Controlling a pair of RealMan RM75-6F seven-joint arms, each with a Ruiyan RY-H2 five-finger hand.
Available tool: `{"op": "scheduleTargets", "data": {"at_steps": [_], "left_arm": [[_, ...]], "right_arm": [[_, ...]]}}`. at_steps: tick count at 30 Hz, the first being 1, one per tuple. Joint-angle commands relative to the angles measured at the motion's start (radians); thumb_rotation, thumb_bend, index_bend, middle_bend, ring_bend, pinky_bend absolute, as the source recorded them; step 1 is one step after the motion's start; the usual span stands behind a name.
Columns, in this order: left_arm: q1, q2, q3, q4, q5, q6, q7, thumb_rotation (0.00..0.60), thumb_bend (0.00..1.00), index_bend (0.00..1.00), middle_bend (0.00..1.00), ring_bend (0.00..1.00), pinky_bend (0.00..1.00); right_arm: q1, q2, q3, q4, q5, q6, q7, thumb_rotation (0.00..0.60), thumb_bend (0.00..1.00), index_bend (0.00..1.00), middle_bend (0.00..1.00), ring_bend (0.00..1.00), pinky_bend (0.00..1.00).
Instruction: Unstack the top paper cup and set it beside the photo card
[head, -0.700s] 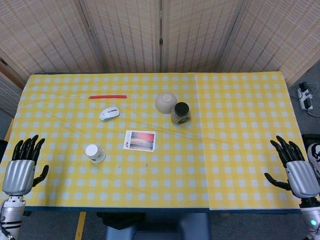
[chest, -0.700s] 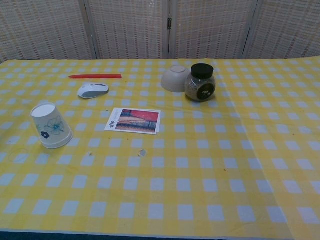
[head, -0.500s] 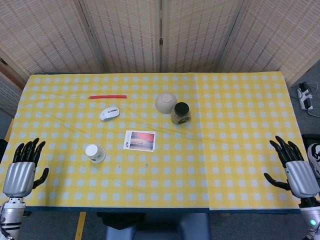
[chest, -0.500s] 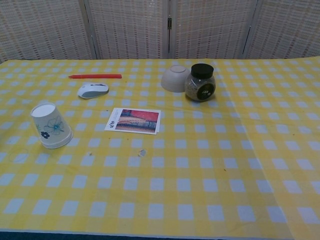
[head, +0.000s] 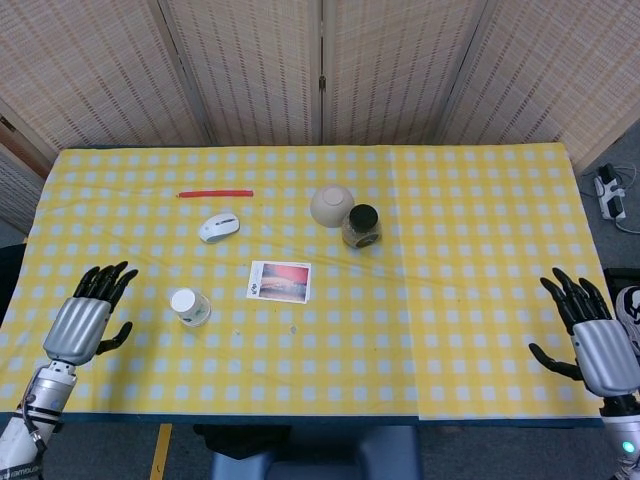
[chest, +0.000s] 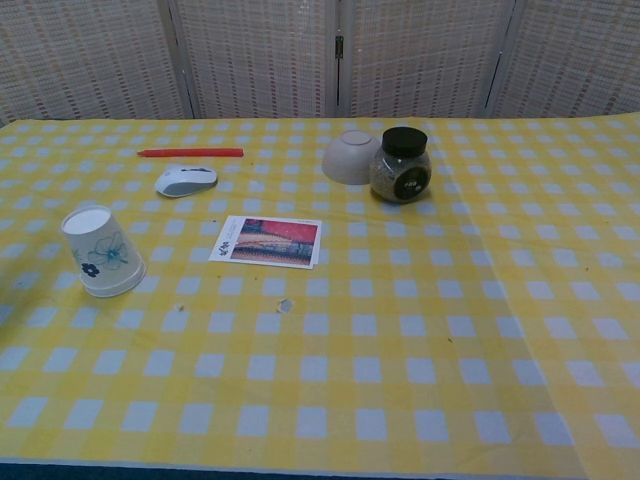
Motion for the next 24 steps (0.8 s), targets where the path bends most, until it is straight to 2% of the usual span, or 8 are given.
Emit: {"op": "scheduleTargets", "data": {"at_steps": [1, 12, 19, 24], "left_arm": [[-0.098, 0.029, -0.018, 0.014, -0.010, -0.148, -0.053, 0.600, 0.43, 0.12, 0.05, 0.05, 0.02], [-0.227, -0.024, -0.020, 0.083, -0.086, -0.354, -0.015, 0.600, 0.44, 0.11, 0.05, 0.02, 0.00], [-0.277, -0.052, -0.008, 0.110, -0.139, -0.437, 0.014, 0.600, 0.44, 0.11, 0.04, 0.02, 0.00], [-0.293, -0.060, -0.008, 0.111, -0.174, -0.459, 0.012, 0.600, 0.44, 0.15, 0.04, 0.02, 0.00]], "right_arm": [[0.000, -0.003, -0.004, -0.005, -0.003, -0.003, -0.005, 0.600, 0.28, 0.00, 0.00, 0.10, 0.00], [-0.005, -0.011, -0.011, -0.010, 0.005, -0.011, -0.017, 0.600, 0.28, 0.00, 0.00, 0.09, 0.00], [-0.001, -0.012, -0.011, -0.011, 0.009, -0.020, -0.019, 0.600, 0.28, 0.00, 0.00, 0.09, 0.00], [0.000, -0.013, -0.010, -0.007, 0.013, -0.024, -0.015, 0.600, 0.28, 0.00, 0.00, 0.09, 0.00]]}}
